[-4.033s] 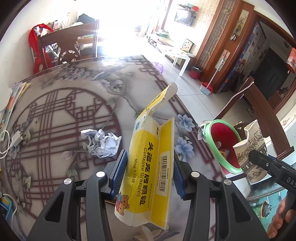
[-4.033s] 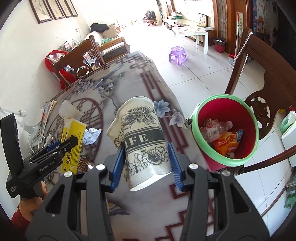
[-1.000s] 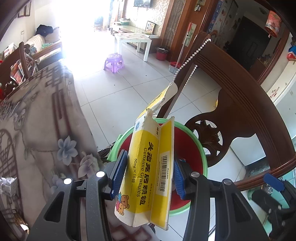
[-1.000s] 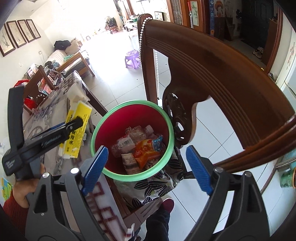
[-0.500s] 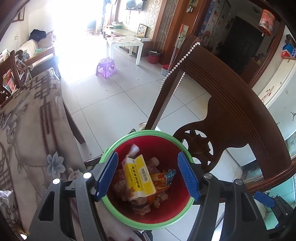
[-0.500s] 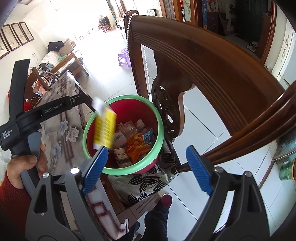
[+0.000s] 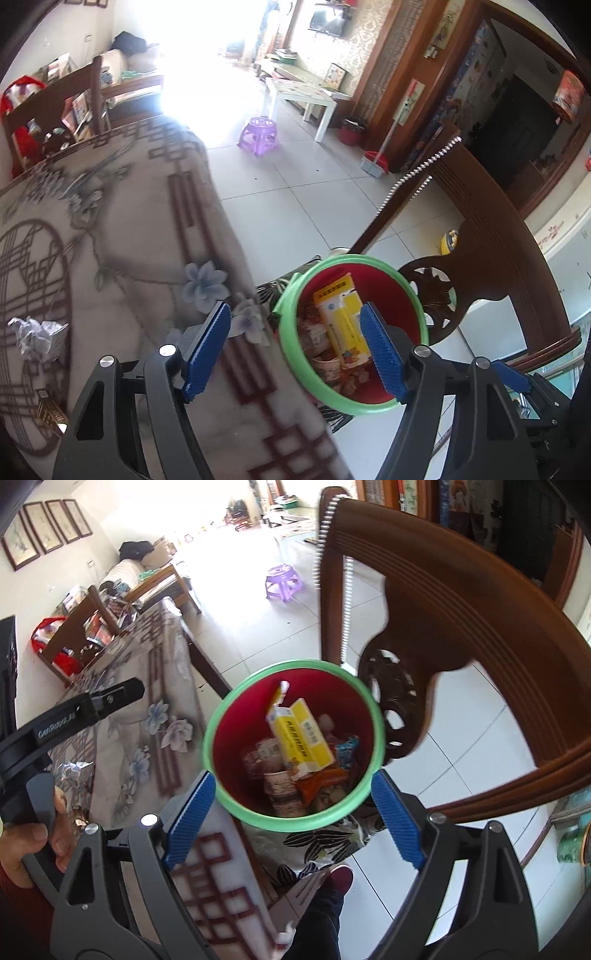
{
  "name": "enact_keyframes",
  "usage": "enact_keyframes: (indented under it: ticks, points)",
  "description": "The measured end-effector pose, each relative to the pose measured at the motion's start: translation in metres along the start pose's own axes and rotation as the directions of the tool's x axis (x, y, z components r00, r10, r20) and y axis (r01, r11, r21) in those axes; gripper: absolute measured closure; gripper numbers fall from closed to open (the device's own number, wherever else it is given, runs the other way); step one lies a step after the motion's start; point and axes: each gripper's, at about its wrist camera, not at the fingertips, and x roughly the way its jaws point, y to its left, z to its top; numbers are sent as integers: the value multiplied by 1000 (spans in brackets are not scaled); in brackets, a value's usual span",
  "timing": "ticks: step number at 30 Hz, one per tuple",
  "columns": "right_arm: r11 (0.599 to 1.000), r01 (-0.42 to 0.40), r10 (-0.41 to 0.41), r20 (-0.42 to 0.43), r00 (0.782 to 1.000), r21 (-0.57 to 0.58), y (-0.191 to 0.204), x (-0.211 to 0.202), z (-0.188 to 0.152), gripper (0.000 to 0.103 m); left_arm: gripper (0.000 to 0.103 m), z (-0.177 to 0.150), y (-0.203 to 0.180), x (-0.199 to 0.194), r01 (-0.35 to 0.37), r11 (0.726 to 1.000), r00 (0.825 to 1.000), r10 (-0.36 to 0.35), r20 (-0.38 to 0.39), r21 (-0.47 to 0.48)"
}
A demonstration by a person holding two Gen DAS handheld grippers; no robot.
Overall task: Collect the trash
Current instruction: 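Grasp the crumpled white paper with the left tool while the right tool grasps the brown cigarette box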
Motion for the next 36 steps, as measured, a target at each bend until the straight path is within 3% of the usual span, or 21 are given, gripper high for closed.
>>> enact_keyframes:
  ticks: [5,11,14,19,23,26,32,36]
  points:
    - [998,-21,20,-15,1000,-51,41,8,-6,18,33,-22,81,-22,-99,986,995,99,-5,-135]
    - [997,-25,22,-43,999,-77,83,17,-21,18,33,-71,191,-45,-265,916,964,249,-92,-302]
    - [995,-31,26,-60,998,-90,104,22,-28,18,33,-96,235,-49,-301,875,953,261,-153,-380]
    - [984,-83,65,-117,991,-158,155,36,-41,18,33,-114,275,-63,-319,850,947,273,-168,-419]
    - [946,-171,118,-198,973,-276,221,58,-62,18,33,-113,306,-80,-322,841,947,290,-141,-435]
    - [892,-236,141,-259,956,-385,278,78,-85,18,33,-114,334,-96,-320,829,947,301,-116,-458]
    - [798,-295,122,-339,933,-525,363,114,-116,18,33,-118,373,-112,-330,821,942,317,-109,-466]
    - [751,-300,91,-358,929,-588,396,131,-124,18,33,-123,392,-110,-307,826,951,289,-113,-472]
